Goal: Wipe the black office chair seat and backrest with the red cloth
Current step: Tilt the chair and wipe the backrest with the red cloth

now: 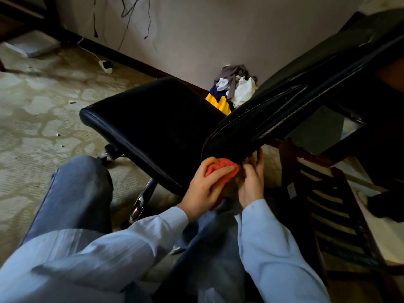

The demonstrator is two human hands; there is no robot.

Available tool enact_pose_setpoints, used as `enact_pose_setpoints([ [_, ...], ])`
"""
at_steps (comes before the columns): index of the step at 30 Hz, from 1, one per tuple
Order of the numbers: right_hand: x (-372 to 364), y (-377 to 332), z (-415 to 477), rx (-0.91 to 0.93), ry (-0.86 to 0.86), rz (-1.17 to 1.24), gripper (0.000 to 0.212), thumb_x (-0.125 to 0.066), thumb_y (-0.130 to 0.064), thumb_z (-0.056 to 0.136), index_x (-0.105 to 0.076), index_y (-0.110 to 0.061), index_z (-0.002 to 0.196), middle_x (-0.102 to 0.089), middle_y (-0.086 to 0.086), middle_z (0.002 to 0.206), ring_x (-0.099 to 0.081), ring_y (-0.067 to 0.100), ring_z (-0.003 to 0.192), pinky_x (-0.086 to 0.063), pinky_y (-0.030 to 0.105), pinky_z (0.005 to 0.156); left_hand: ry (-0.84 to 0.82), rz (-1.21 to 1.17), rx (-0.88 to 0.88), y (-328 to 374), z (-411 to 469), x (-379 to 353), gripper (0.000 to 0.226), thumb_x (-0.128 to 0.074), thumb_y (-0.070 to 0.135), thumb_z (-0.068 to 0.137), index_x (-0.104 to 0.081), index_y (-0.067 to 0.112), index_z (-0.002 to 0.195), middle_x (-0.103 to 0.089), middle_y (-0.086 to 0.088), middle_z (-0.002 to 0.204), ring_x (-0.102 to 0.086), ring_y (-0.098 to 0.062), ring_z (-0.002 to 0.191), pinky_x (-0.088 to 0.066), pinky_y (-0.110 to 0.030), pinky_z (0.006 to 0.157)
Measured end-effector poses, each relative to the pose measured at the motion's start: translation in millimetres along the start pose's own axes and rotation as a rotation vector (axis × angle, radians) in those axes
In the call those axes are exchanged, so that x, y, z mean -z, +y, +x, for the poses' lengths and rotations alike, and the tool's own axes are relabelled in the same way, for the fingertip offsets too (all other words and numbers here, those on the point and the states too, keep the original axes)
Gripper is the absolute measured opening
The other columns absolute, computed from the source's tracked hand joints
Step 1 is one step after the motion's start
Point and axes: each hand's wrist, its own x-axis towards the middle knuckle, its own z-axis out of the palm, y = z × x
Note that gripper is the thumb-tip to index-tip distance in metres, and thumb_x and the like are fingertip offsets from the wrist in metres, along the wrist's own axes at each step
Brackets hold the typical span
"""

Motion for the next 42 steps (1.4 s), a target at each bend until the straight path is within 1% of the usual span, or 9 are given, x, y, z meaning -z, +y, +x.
enact_pose_setpoints([
  [3, 0.9, -3.1, -3.2, -0.04, -0.045, 0.018, 0.06, -0.045, -0.008, 0.09, -0.034, -0.048, 0.134, -0.041, 0.002, 0.145, -0.045, 0.028, 0.128, -0.039, 0.055, 0.102, -0.102, 0.026, 0.037, -9.6, -12.0, 8.4, 0.036, -0.038, 0.033, 0.088, -0.043, 0.04, 0.124, -0.035, -0.008, 0.135, -0.034, -0.007, 0.114, -0.037, -0.024, 0.094],
  [6, 5.7, -4.2, -4.7, -0.045, -0.057, 0.023, 0.062, -0.043, -0.001, 0.091, -0.037, -0.046, 0.132, -0.042, -0.002, 0.144, -0.045, 0.025, 0.128, -0.038, 0.054, 0.104, -0.017, -0.033, 0.078, -2.1, -10.6, 14.8, 0.032, -0.041, 0.032, 0.09, -0.047, 0.035, 0.121, -0.039, -0.002, 0.125, -0.038, -0.001, 0.108, -0.042, -0.021, 0.092],
  [9, 6.9, -11.2, -6.9, -0.02, -0.054, 0.013, 0.061, -0.048, -0.004, 0.084, -0.044, -0.054, 0.12, -0.045, -0.002, 0.142, -0.046, 0.023, 0.128, -0.043, 0.046, 0.102, 0.13, -0.081, -0.007, 28.3, 15.3, 24.6, 0.034, -0.047, 0.023, 0.089, -0.048, 0.027, 0.124, -0.036, 0.001, 0.121, -0.039, -0.005, 0.112, -0.035, -0.012, 0.096],
  [12, 7.5, -26.3, -2.3, 0.036, -0.059, 0.003, 0.058, -0.045, -0.002, 0.089, -0.04, -0.045, 0.128, -0.041, 0.002, 0.145, -0.046, 0.022, 0.129, -0.05, 0.028, 0.085, 0.246, -0.1, -0.125, 65.6, 53.9, 32.1, 0.036, -0.053, 0.014, 0.087, -0.052, 0.021, 0.123, -0.039, -0.006, 0.12, -0.038, -0.003, 0.111, -0.035, -0.012, 0.096],
  [15, 8.9, -49.7, -0.5, 0.111, -0.063, 0.001, 0.051, -0.045, -0.01, 0.093, -0.034, -0.038, 0.133, -0.036, -0.002, 0.147, -0.044, 0.016, 0.129, -0.052, 0.022, 0.084, 0.265, -0.086, -0.2, 92.1, 87.1, 30.2, 0.037, -0.056, 0.01, 0.087, -0.056, 0.017, 0.123, -0.037, -0.005, 0.124, -0.042, -0.016, 0.115, -0.04, -0.021, 0.097],
  [19, 12.2, -74.4, -0.3, 0.265, 0.006, -0.039, 0.048, -0.038, -0.005, 0.098, -0.035, -0.033, 0.136, -0.041, -0.009, 0.14, -0.043, -0.003, 0.125, -0.04, 0.02, 0.102, 0.242, -0.003, -0.338, 110.3, 120.0, 24.1, 0.039, -0.058, 0.009, 0.089, -0.054, 0.018, 0.127, -0.036, -0.003, 0.128, -0.044, -0.027, 0.117, -0.048, -0.04, 0.09],
  [25, 8.7, -94.8, -6.3, 0.214, -0.105, 0.024, 0.061, -0.04, 0.0, 0.094, -0.032, -0.047, 0.132, -0.035, -0.004, 0.148, -0.039, 0.021, 0.133, -0.041, 0.05, 0.104, 0.227, 0.151, -0.453, 84.8, 113.0, 19.9, 0.04, -0.055, 0.013, 0.089, -0.046, 0.027, 0.125, -0.034, -0.004, 0.128, -0.045, -0.029, 0.107, -0.042, -0.033, 0.089],
  [34, 15.6, -85.5, -5.2, 0.248, -0.158, -0.059, 0.067, -0.049, -0.001, 0.09, -0.031, -0.047, 0.136, -0.043, -0.02, 0.137, -0.046, 0.007, 0.126, -0.041, 0.042, 0.104, -0.035, 0.262, -0.336, 11.0, 42.4, 24.9, 0.029, -0.033, 0.035, 0.099, -0.047, 0.033, 0.124, -0.036, -0.004, 0.125, -0.044, -0.02, 0.107, -0.048, -0.031, 0.083],
  [42, 17.7, -112.7, -4.3, 0.343, -0.064, -0.07, 0.063, -0.056, -0.017, 0.079, -0.038, -0.051, 0.13, -0.039, -0.01, 0.147, -0.04, 0.012, 0.133, -0.035, 0.05, 0.109, 0.19, -0.065, -0.326, 99.3, 112.1, 43.7, 0.042, -0.054, 0.014, 0.085, -0.047, 0.024, 0.125, -0.035, -0.001, 0.124, -0.042, -0.019, 0.116, -0.035, -0.015, 0.099],
])
